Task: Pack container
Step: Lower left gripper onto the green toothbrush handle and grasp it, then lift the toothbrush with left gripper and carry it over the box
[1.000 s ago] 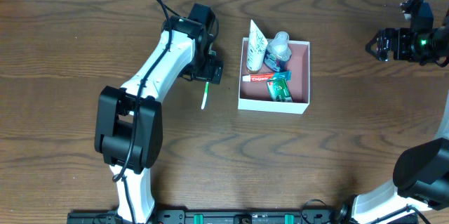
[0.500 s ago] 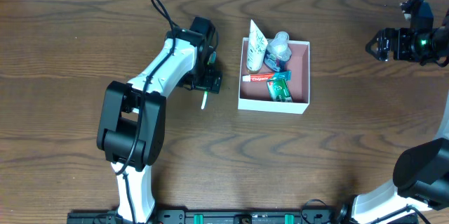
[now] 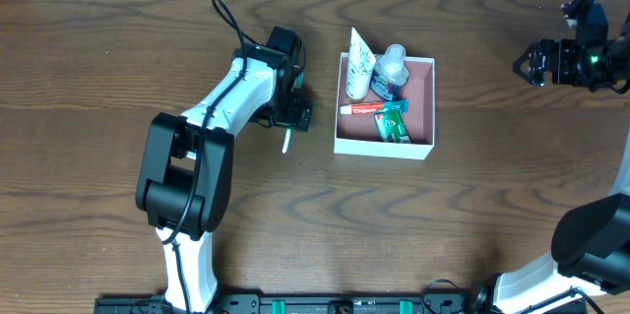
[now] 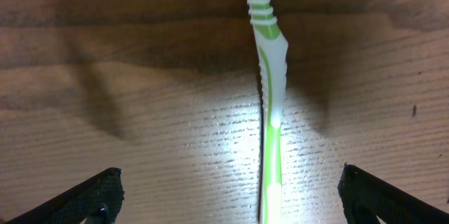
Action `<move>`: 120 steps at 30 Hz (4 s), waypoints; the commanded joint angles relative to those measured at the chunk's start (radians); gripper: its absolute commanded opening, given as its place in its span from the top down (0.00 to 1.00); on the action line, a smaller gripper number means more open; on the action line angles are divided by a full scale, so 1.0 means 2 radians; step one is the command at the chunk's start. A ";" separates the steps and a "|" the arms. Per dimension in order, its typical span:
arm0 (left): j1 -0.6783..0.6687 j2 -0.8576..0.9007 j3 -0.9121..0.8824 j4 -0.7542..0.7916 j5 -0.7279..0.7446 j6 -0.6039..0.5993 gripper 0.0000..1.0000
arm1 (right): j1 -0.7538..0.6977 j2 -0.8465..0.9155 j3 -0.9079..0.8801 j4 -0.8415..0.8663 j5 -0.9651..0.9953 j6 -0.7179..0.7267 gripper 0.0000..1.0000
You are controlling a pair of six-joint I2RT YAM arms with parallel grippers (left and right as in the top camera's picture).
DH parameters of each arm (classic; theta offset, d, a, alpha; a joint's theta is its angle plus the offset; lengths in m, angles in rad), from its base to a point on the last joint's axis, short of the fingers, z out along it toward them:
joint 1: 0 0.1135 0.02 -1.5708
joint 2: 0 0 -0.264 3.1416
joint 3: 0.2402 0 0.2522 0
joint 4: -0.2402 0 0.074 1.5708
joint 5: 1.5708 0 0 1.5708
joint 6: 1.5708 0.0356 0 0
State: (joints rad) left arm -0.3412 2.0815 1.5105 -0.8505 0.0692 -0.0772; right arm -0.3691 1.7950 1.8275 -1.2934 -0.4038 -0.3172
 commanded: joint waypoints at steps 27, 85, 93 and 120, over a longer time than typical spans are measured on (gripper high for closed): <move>0.003 0.006 -0.040 0.025 -0.003 0.005 0.02 | 0.004 -0.001 0.001 0.000 -0.006 0.005 0.01; -0.003 -0.104 -0.013 0.012 0.002 0.005 0.94 | 0.004 -0.001 0.001 0.000 -0.006 0.005 0.01; -0.016 -0.267 -0.013 0.011 0.076 0.001 0.94 | 0.004 -0.001 0.001 0.000 -0.006 0.005 0.01; -0.192 -0.202 -0.013 0.123 0.080 0.051 0.93 | 0.004 -0.001 0.001 0.000 -0.006 0.005 0.01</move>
State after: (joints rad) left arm -0.7235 1.6520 1.4712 -0.6212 0.2260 0.0078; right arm -0.3691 1.7950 1.8275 -1.2938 -0.4042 -0.3172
